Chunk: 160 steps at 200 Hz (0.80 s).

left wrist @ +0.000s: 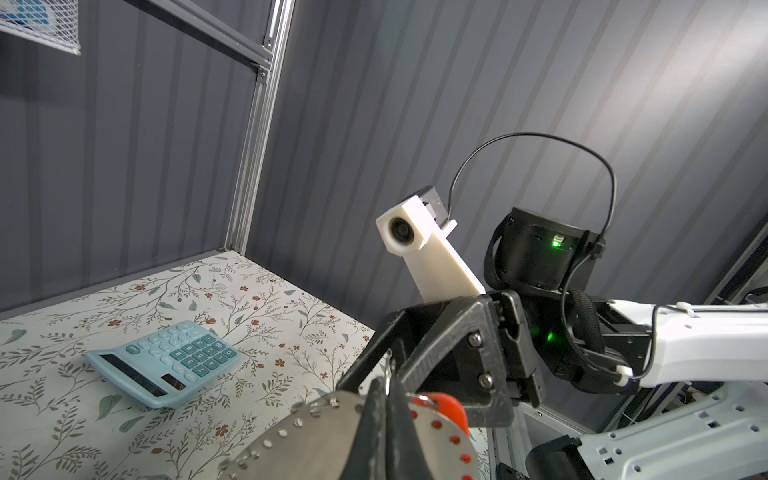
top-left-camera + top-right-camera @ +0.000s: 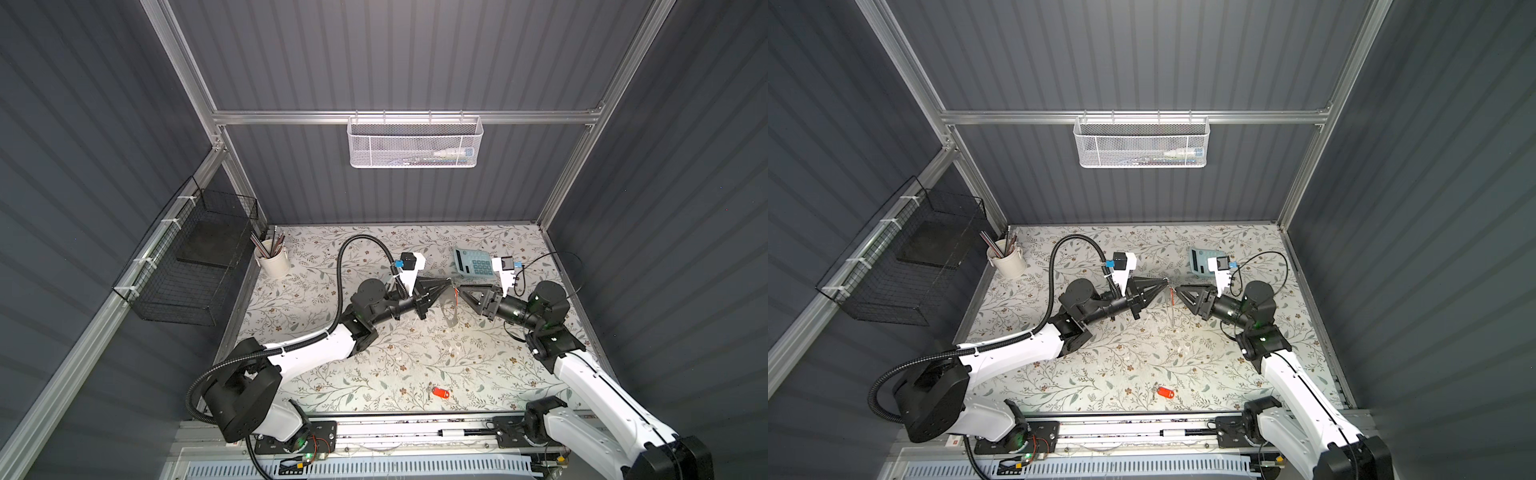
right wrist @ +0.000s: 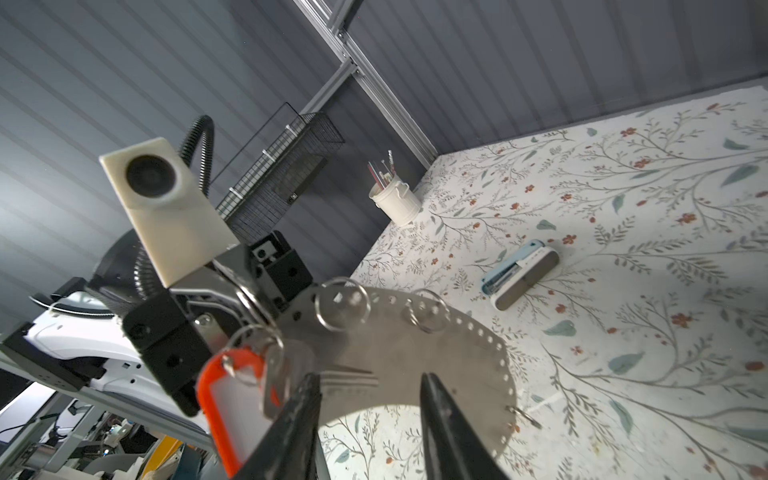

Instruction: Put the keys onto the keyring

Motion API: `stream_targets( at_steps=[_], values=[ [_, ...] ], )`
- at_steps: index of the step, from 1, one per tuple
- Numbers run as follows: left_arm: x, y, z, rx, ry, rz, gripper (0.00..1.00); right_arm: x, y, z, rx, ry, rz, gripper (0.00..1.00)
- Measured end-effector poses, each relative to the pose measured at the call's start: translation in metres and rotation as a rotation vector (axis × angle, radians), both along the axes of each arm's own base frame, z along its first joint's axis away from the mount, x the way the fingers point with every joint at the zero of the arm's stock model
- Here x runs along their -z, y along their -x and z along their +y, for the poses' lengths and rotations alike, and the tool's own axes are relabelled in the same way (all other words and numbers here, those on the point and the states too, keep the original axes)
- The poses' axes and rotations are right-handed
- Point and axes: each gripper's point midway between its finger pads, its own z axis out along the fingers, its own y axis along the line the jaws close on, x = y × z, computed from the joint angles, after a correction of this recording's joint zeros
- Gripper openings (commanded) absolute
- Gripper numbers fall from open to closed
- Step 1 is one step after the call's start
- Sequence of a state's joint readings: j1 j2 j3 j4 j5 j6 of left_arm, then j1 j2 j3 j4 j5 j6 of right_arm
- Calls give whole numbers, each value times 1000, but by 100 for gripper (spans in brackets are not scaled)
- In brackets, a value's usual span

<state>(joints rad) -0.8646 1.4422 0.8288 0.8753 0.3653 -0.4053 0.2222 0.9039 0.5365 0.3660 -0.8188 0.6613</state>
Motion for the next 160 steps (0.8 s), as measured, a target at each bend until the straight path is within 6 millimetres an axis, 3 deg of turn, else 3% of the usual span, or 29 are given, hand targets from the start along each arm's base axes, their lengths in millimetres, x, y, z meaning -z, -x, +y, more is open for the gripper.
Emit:
stream_targets(
  at_steps=[51,86,160],
  values=[
    [-6,9,12,-5,10,-6,0,-4,1,-19,99,32,-25,61],
    [6,18,20,2,-8,7,0,-9,5,-27,141,16,-76,63],
    [31,29,24,46,-30,65,0,-29,13,5,-44,-103,-134,58]
  ],
)
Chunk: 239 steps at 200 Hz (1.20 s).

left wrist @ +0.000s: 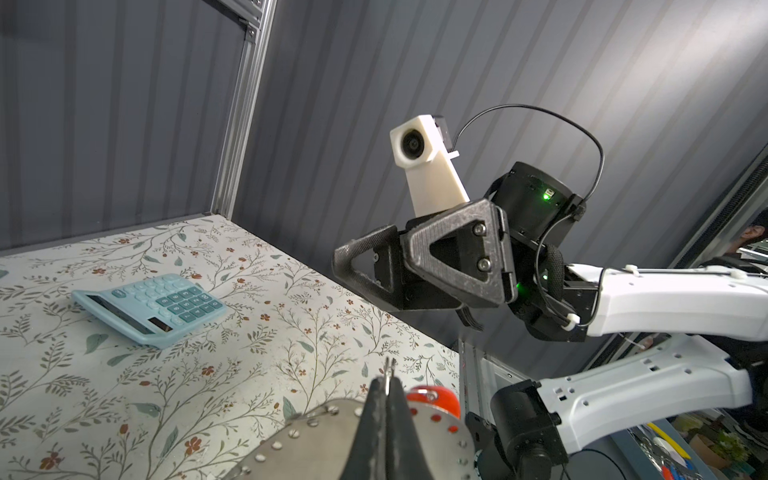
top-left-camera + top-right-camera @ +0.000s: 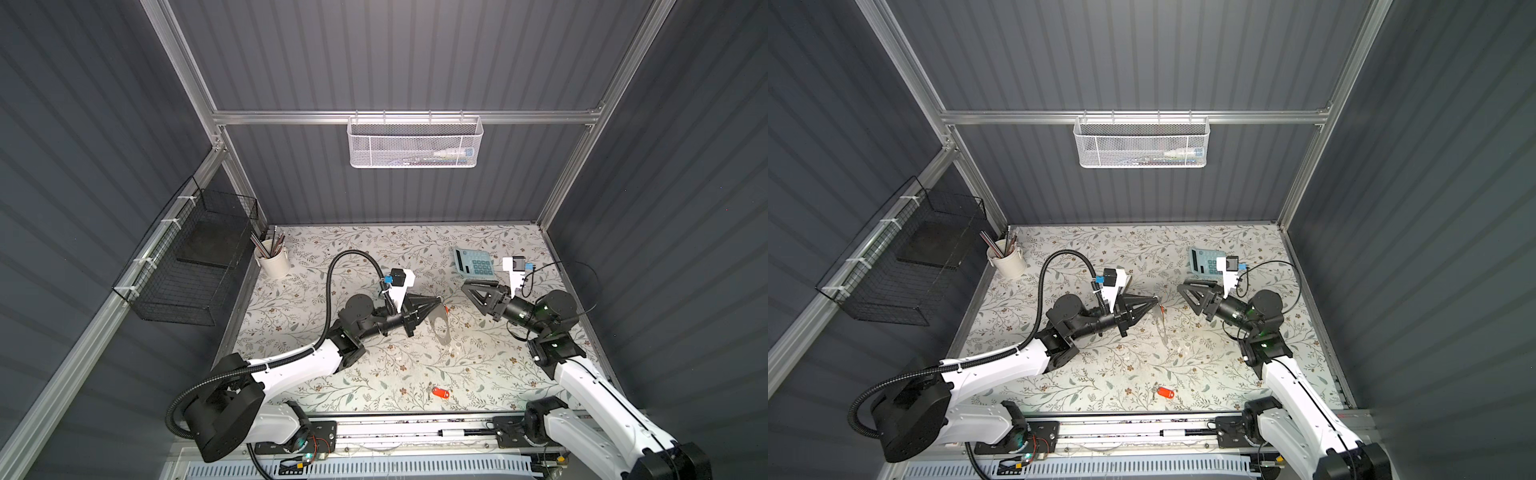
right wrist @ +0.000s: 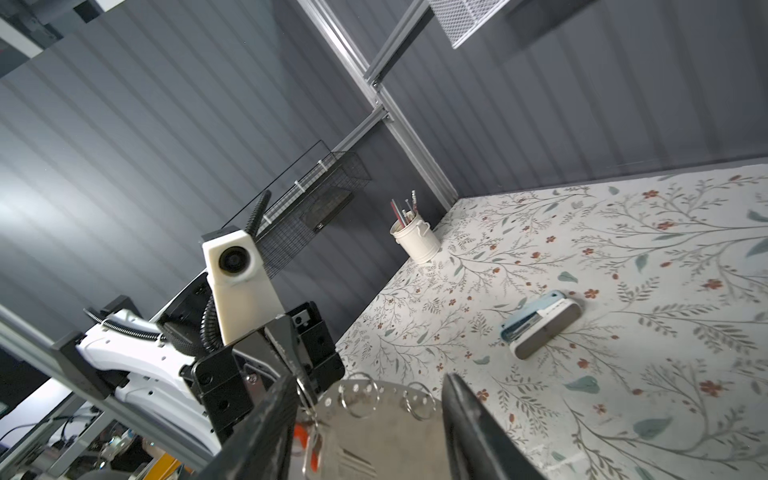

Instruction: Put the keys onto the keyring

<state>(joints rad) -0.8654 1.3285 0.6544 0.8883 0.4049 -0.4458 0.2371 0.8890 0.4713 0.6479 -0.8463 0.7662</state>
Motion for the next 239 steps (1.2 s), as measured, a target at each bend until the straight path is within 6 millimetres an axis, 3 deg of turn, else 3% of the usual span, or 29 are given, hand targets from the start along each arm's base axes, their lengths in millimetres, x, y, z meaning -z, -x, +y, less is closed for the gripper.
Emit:
stream_targets(
  at_steps=[29,49,76,160,219,239],
  values=[
    [-4,0,-1,8,34,7,0,0,18,24,-95,12,-39,54],
    [-5,-1,-2,10,46,15,0,2,23,34,-136,11,-44,46],
    [-7,0,-2,16,56,26,0,6,22,36,-152,6,-38,34],
    [-4,0,-2,23,53,58,0,13,23,42,-171,6,-35,18],
    [-3,-1,-2,20,51,65,0,13,24,44,-168,19,-67,0],
    [-2,-2,-2,18,47,67,0,14,23,44,-162,24,-73,0]
  ],
)
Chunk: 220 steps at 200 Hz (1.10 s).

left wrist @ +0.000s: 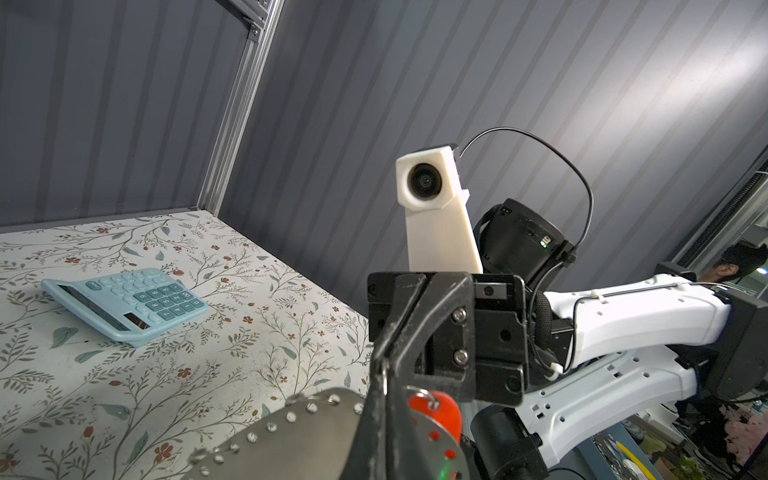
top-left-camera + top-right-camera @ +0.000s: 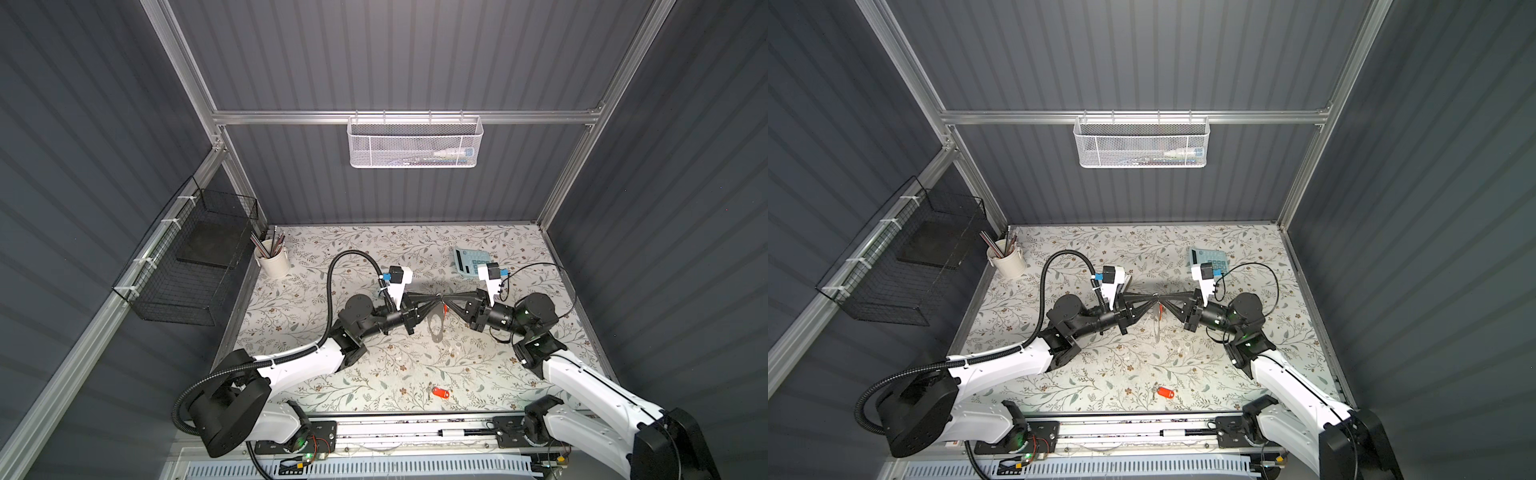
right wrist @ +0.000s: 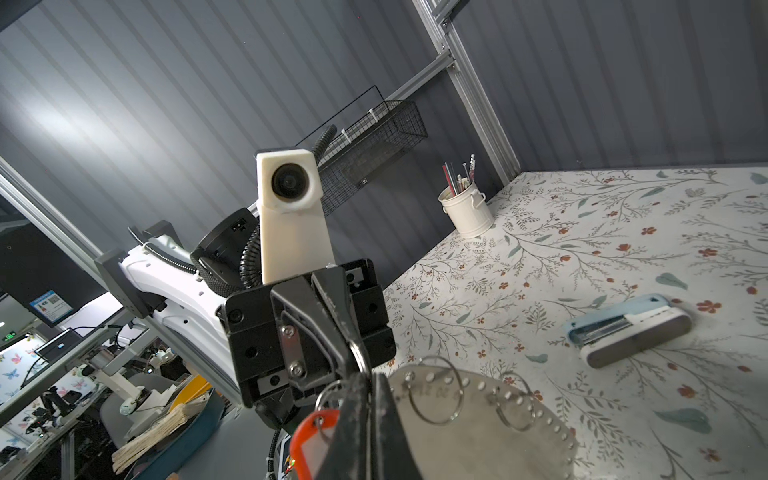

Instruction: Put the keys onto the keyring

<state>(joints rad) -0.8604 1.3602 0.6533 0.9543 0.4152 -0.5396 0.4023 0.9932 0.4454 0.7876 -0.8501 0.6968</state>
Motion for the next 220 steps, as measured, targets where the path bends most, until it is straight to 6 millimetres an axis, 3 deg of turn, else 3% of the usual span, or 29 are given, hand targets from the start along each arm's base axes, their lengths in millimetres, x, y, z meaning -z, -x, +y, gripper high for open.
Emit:
stream_targets(
  at_steps=[21,73,140,156,187,220],
  values=[
    [4,-2,0,-10,-16,9,0,4,-2,0,7,10,6,0],
    [18,-1,4,-29,-104,16,23,17,4,1,22,39,18,0],
    [32,-5,12,-33,-256,46,36,36,3,3,14,69,47,0],
    [26,-5,17,-34,-305,34,39,37,4,2,16,74,29,0],
    [-5,-9,22,-37,-398,-22,40,35,10,0,19,81,-25,0],
    [-26,-8,14,45,-512,-78,40,37,12,-1,17,90,-52,0]
  ],
)
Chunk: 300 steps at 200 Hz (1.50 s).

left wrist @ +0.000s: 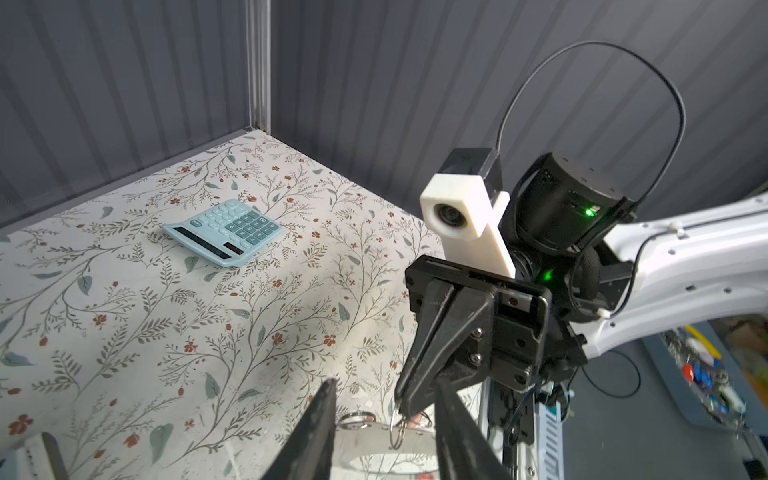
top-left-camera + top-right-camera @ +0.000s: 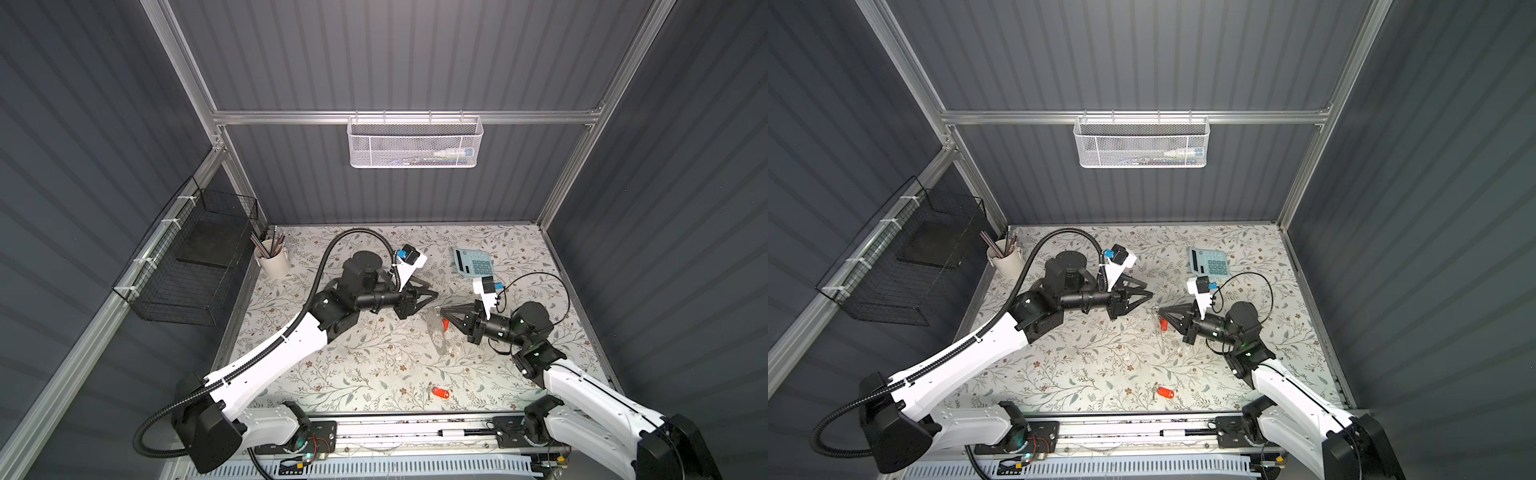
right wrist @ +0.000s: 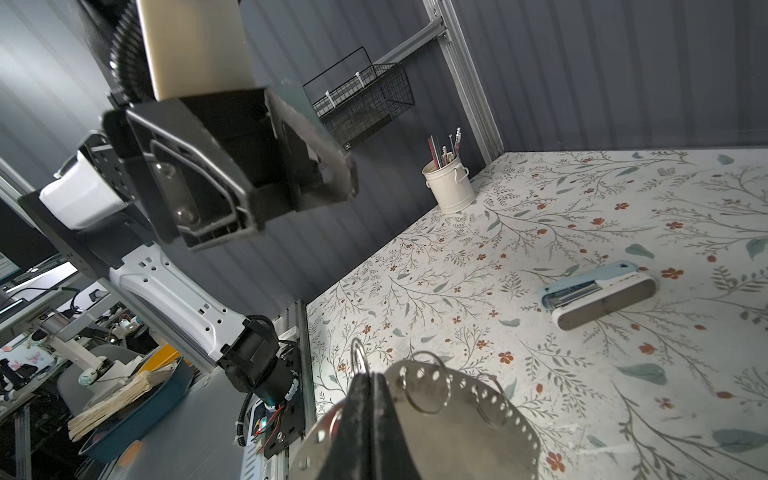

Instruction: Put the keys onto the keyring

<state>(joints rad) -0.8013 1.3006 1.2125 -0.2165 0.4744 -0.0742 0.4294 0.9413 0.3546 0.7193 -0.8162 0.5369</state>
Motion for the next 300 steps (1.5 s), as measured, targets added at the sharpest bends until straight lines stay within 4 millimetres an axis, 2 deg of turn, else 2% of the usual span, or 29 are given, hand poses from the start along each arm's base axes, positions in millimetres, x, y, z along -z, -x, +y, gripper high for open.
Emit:
stream_targets(
  at_steps=[68,94,112,148,183,242,300],
  values=[
    [31,-7,-18,114,-257,131,36,1,0,0,0,8,-19,0],
    [43,-6,-19,139,-314,177,27,1,0,0,0,9,-21,0],
    [49,-3,-19,155,-338,205,24,1,0,0,0,9,-22,0],
    [51,3,-17,180,-356,227,24,3,1,0,-2,11,-17,0],
    [51,9,-16,212,-350,239,29,4,1,1,-2,12,-15,0],
    [49,12,-17,229,-339,248,20,7,0,1,-2,17,-5,0],
    [58,11,-19,232,-357,273,21,7,-1,1,-2,17,-3,0]
  ],
)
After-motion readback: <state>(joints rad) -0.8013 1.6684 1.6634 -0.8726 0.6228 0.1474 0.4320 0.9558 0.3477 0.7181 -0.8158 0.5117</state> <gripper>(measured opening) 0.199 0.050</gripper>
